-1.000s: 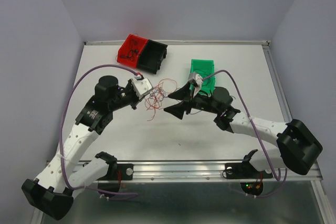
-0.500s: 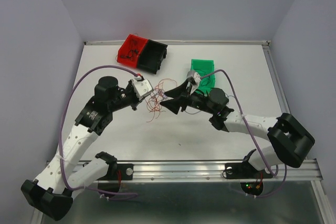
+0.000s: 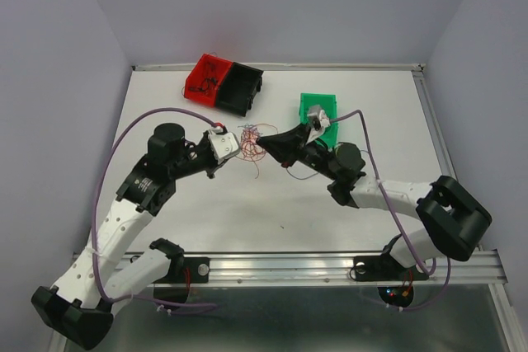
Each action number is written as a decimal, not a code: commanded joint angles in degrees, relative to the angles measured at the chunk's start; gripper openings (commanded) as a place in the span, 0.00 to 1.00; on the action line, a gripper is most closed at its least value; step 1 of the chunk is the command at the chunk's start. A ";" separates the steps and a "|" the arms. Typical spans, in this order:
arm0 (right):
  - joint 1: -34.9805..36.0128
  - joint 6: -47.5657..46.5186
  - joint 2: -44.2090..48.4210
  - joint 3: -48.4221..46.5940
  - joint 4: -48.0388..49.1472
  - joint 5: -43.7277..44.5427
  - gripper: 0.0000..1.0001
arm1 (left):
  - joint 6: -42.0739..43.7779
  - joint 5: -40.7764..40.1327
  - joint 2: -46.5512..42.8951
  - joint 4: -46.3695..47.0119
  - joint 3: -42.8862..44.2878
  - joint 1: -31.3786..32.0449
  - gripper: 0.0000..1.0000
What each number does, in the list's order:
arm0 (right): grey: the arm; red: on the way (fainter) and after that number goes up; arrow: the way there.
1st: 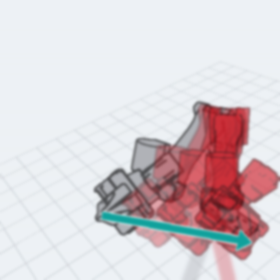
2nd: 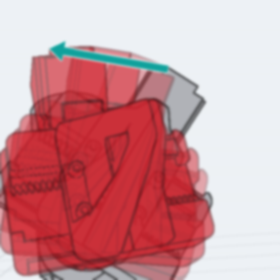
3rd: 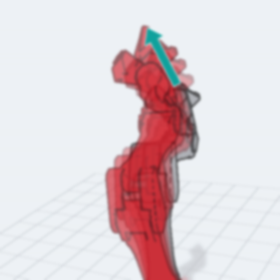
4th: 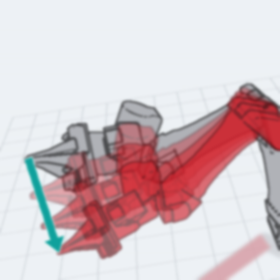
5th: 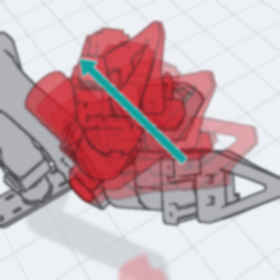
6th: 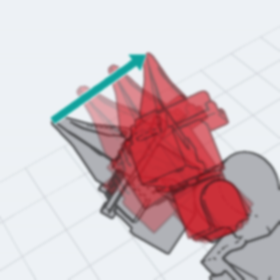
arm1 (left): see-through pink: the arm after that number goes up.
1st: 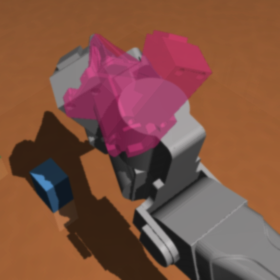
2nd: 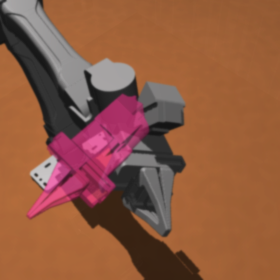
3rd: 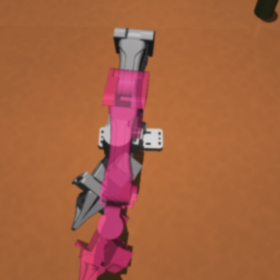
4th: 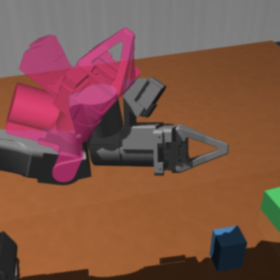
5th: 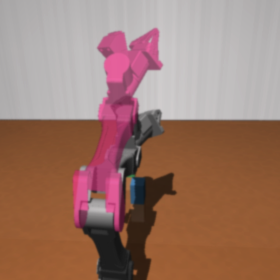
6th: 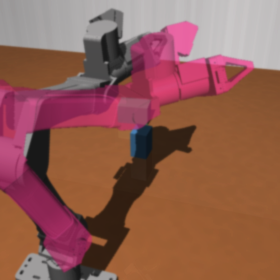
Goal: Untangle the cables
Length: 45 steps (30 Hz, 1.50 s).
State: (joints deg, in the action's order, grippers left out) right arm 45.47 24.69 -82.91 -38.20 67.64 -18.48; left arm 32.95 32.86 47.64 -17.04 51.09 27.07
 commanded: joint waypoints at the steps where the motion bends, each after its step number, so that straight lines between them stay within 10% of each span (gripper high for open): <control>1: 0.58 -0.34 2.23 2.59 5.23 6.50 0.01 | 0.36 0.72 -2.19 1.22 -0.38 0.35 0.00; 13: -1.70 -5.44 17.93 9.18 -14.80 49.56 0.01 | -9.74 -29.41 -8.17 11.14 -2.31 -5.52 0.00; 29: -8.91 -8.60 27.46 10.34 -28.87 50.38 0.00 | -9.75 -37.69 -12.04 16.77 -4.24 -12.39 0.00; 45: -9.09 -7.64 34.39 7.44 -31.16 10.95 0.01 | 3.96 5.53 -6.68 8.60 -6.70 -12.39 0.11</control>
State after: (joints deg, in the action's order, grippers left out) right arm 36.71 16.10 -50.50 -27.18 36.32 6.72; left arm 31.99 24.58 39.59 -7.77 45.32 14.85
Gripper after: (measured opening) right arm 0.012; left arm 0.076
